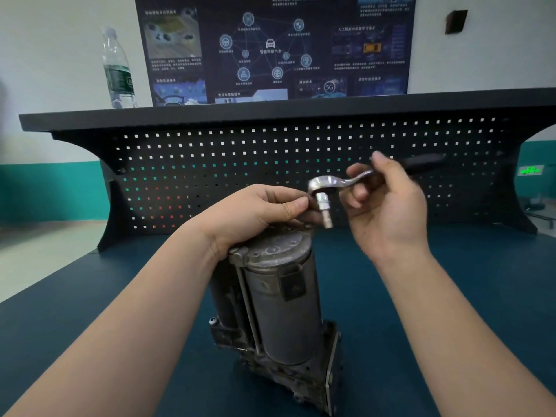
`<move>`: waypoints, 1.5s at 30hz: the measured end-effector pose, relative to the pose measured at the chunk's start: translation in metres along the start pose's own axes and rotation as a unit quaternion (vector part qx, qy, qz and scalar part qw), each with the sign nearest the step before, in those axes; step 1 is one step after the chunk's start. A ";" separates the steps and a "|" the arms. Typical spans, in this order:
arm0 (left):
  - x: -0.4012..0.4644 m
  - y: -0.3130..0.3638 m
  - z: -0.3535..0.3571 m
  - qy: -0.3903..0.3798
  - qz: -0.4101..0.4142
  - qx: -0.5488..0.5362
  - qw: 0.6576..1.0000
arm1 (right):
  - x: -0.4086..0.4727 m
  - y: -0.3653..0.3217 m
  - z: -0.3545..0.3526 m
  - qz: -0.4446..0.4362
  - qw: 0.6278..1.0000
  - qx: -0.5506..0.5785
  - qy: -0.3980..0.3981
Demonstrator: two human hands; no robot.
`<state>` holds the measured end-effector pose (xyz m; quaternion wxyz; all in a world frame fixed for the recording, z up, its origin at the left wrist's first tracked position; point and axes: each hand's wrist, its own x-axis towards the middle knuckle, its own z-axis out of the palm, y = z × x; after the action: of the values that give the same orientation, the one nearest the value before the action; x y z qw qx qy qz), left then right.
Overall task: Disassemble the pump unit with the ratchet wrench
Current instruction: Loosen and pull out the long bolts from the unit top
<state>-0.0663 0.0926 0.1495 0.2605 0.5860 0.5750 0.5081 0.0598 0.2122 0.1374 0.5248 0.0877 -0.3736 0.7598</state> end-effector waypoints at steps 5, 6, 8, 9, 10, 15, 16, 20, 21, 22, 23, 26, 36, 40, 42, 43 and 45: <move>-0.002 0.000 -0.002 -0.004 0.012 0.007 1.000 | 0.005 0.008 -0.008 0.092 0.989 0.081 0.084; -0.002 0.000 -0.002 0.003 0.014 0.004 1.000 | 0.004 0.007 -0.007 0.086 0.989 0.095 0.080; 0.002 0.000 0.000 0.033 0.001 -0.004 0.999 | 0.003 0.004 -0.004 0.068 0.987 0.123 0.072; 0.005 -0.001 0.000 0.052 -0.010 -0.002 0.999 | 0.003 0.003 -0.003 0.061 0.987 0.135 0.068; 0.008 -0.001 0.000 0.070 -0.021 0.005 0.997 | 0.002 0.002 -0.002 0.055 0.986 0.144 0.062; 0.015 0.000 0.000 0.064 -0.055 0.014 0.996 | -0.003 0.002 0.002 0.016 0.996 0.083 0.018; 0.014 0.000 0.001 0.056 -0.056 0.015 0.997 | -0.004 0.002 0.002 0.005 0.998 0.064 0.009; 0.013 0.000 0.002 0.034 -0.044 0.029 0.998 | -0.003 0.003 0.001 -0.012 0.999 0.026 -0.016; 0.011 0.000 0.002 0.027 -0.041 0.038 0.998 | -0.002 0.003 0.000 -0.011 0.999 0.022 -0.022; 0.009 0.001 0.002 0.022 -0.039 0.043 0.998 | -0.002 0.002 0.000 -0.009 0.999 0.018 -0.030; 0.008 0.001 0.002 0.018 -0.038 0.041 0.998 | -0.001 0.001 0.000 -0.007 0.999 0.015 -0.038; 0.005 0.001 0.002 0.000 -0.025 0.007 1.000 | 0.001 -0.001 -0.001 -0.002 0.998 0.004 -0.062; 0.005 0.000 0.002 -0.014 -0.006 -0.039 0.999 | -0.002 -0.002 0.002 0.013 0.998 0.003 -0.064; 0.006 0.000 0.003 -0.014 -0.013 -0.046 0.999 | 0.000 -0.005 0.002 0.032 0.996 -0.015 -0.080; 0.007 0.000 0.004 -0.003 -0.012 -0.029 0.999 | 0.001 -0.009 0.001 0.042 0.993 -0.038 -0.102; 0.007 0.000 0.004 0.003 -0.011 -0.017 1.000 | 0.002 -0.010 0.000 0.045 0.991 -0.056 -0.110; 0.007 0.000 0.004 0.014 -0.010 0.007 1.000 | 0.004 -0.012 0.001 0.054 0.989 -0.078 -0.112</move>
<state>-0.0635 0.1007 0.1504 0.2536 0.5744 0.5881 0.5098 0.0683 0.2169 0.1456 0.4427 0.1110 -0.4925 0.7410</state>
